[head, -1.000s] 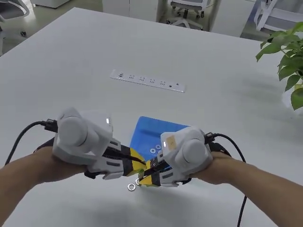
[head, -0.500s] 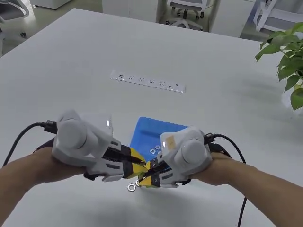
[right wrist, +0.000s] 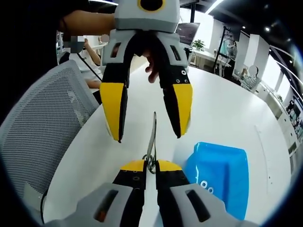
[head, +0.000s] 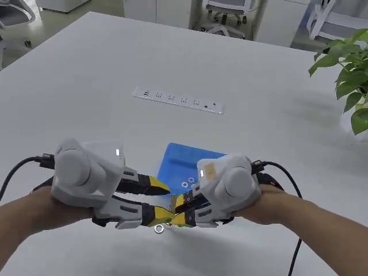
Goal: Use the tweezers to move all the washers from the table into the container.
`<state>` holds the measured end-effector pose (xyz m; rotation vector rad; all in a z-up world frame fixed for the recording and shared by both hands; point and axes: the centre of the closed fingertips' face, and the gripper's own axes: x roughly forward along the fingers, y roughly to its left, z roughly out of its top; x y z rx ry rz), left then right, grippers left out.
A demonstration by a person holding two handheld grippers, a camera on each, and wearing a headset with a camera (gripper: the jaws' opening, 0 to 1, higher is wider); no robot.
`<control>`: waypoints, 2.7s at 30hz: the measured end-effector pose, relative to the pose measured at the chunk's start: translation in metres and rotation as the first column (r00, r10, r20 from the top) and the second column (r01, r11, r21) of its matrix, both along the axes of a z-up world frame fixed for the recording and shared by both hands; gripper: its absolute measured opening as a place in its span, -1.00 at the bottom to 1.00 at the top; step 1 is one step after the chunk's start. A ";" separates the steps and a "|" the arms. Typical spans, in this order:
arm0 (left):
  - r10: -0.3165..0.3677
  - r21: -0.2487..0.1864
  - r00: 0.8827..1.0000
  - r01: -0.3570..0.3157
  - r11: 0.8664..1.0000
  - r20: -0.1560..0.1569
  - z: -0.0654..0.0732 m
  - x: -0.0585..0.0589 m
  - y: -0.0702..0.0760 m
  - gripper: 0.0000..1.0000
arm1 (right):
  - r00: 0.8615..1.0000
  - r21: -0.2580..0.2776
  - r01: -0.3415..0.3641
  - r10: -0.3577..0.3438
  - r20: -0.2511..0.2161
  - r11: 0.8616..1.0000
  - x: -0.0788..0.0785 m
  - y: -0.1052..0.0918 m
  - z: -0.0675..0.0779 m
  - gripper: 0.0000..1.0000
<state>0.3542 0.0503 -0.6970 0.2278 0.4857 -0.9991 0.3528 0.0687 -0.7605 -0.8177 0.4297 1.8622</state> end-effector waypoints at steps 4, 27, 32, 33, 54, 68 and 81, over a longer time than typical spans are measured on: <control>0.021 -0.003 1.000 -0.021 1.000 -0.004 -0.003 -0.001 0.006 -0.11 | 1.000 0.007 0.002 -0.002 0.005 1.000 0.001 0.000 0.008 -0.85; 0.117 -0.022 0.993 -0.118 0.993 -0.026 -0.016 -0.001 0.031 0.60 | 1.000 0.050 0.015 -0.015 0.011 0.999 0.009 -0.009 0.062 -0.84; 0.134 -0.031 0.991 -0.134 0.990 -0.027 -0.016 -0.001 0.034 0.70 | 1.000 0.055 0.021 -0.022 0.014 0.998 0.014 -0.013 0.073 -0.84; 0.139 -0.031 0.990 -0.140 0.990 -0.029 -0.016 -0.001 0.034 0.74 | 1.000 0.060 0.025 -0.026 0.015 0.998 0.016 -0.013 0.075 -0.84; 0.164 -0.066 0.986 -0.164 0.984 -0.006 -0.005 0.009 0.038 0.97 | 0.991 0.076 0.118 -0.122 0.054 0.990 0.070 -0.032 0.078 -0.84; 0.169 -0.071 0.986 -0.169 0.983 -0.002 -0.001 0.013 0.042 0.98 | 0.987 0.071 0.149 -0.153 0.058 0.986 0.093 -0.033 0.057 -0.84; 0.157 -0.070 0.987 -0.158 0.985 -0.010 -0.001 0.017 0.039 0.98 | 0.980 0.063 0.192 -0.195 0.035 0.979 0.112 -0.034 0.033 -0.83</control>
